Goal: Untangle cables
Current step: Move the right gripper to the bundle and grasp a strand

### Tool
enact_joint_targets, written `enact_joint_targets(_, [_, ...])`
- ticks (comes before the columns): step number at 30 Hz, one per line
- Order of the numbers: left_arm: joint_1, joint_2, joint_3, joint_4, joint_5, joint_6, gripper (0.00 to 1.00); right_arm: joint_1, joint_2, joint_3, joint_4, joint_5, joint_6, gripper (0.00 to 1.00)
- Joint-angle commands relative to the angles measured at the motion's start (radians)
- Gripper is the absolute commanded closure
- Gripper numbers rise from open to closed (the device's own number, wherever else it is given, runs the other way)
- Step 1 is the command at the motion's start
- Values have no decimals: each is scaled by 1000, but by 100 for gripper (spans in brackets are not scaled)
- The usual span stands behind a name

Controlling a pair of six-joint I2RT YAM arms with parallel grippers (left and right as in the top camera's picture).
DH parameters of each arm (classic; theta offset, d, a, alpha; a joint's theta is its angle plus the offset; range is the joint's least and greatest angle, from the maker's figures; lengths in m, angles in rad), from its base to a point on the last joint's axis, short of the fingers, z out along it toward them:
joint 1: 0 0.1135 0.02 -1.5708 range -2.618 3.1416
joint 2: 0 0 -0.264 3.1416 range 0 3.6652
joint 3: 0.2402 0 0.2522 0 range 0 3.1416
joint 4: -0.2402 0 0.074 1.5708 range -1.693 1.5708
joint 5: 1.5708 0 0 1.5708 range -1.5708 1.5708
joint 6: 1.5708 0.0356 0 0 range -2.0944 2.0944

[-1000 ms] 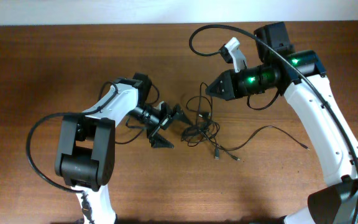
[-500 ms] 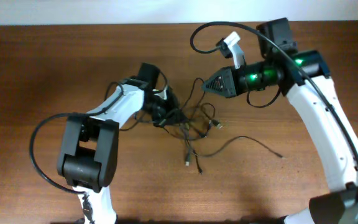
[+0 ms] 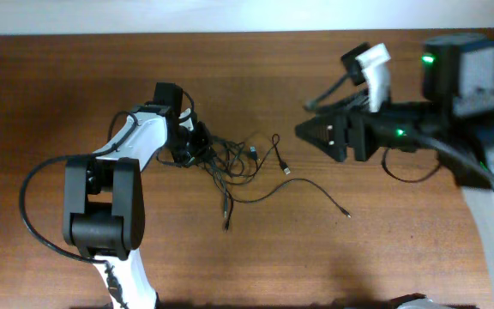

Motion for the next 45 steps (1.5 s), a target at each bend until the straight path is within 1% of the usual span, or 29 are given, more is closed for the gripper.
enact_joint_targets(1, [3,7,-2,0,-7,20,90,16,148,-75,-22,23,0,32])
enact_joint_targets(3, [3,7,-2,-1,-7,20,89,51,269,-116,-21,-61,-2,31])
enact_joint_targets(5, [3,7,-2,-1,-7,20,89,91,380,-124,-13,-140,-55,31])
enact_joint_targets(8, [3,7,-2,0,-7,20,89,183,541,-124,114,-238,-58,31])
enact_joint_targets(13, [3,7,-2,-1,-7,20,88,276,644,-124,388,-236,152,32])
enact_joint_targets(15, [3,7,-2,-1,-7,20,88,290,651,-124,460,-236,217,35])
enact_joint_targets(16, [3,7,-2,-1,-7,20,88,293,651,-124,496,-238,243,54])
enact_joint_targets(17, [3,7,-2,-1,-6,20,88,293,650,-124,510,-259,245,85])
enact_joint_targets(18, [3,7,-2,-1,-7,20,88,286,650,-124,516,-300,244,96])
enact_joint_targets(21, [4,7,-2,-1,-7,20,88,268,641,-124,515,-308,214,96])
enact_joint_targets(23, [4,7,-2,-1,-7,20,88,272,641,-126,469,-271,218,88])
enact_joint_targets(24, [4,7,-2,-1,-7,20,88,278,641,-126,435,-211,218,86])
enact_joint_targets(26, [4,7,-2,0,-7,20,87,296,641,-126,451,-179,228,80])
enact_joint_targets(27, [4,7,-2,0,-7,20,88,306,641,-126,480,-173,288,73])
enact_joint_targets(28, [4,7,-2,0,-7,20,87,308,641,-126,504,-143,362,71])
enact_joint_targets(30, [4,7,-2,-1,-7,20,87,317,642,-127,531,-19,516,69])
enact_joint_targets(31, [4,7,-2,-1,-7,20,87,321,642,-130,565,-14,549,68])
enact_joint_targets(32, [4,7,-2,-1,-7,20,87,322,642,-131,604,-4,610,53])
enact_joint_targets(33, [4,7,-2,-1,-7,20,87,323,642,-132,605,46,672,48])
enact_joint_targets(35, [4,7,-2,-1,-7,20,87,327,643,-151,648,83,750,43])
enact_joint_targets(37, [4,7,-2,-1,-7,20,87,327,643,-160,729,3,761,45])
enact_joint_targets(38, [4,7,-2,-1,-7,20,87,327,643,-160,799,-97,760,50])
enact_joint_targets(39, [4,7,-2,-1,-7,20,88,326,643,-160,856,-181,724,81])
enact_joint_targets(40, [4,7,-2,-1,-7,20,87,326,643,-160,903,-259,660,96])
enact_joint_targets(41, [4,7,-2,-1,-7,20,87,325,643,-160,923,-304,606,96])
enact_joint_targets(42, [4,7,-2,-1,-7,20,87,326,643,-160,904,-310,598,95])
enact_joint_targets(43, [4,7,-2,-1,-7,20,87,326,643,-161,838,-280,599,91])
enact_joint_targets(44, [4,7,-2,-1,-7,20,88,329,643,-161,713,-189,598,88])
enact_joint_targets(45, [4,7,-2,-1,-7,20,87,334,643,-162,652,-132,586,87])
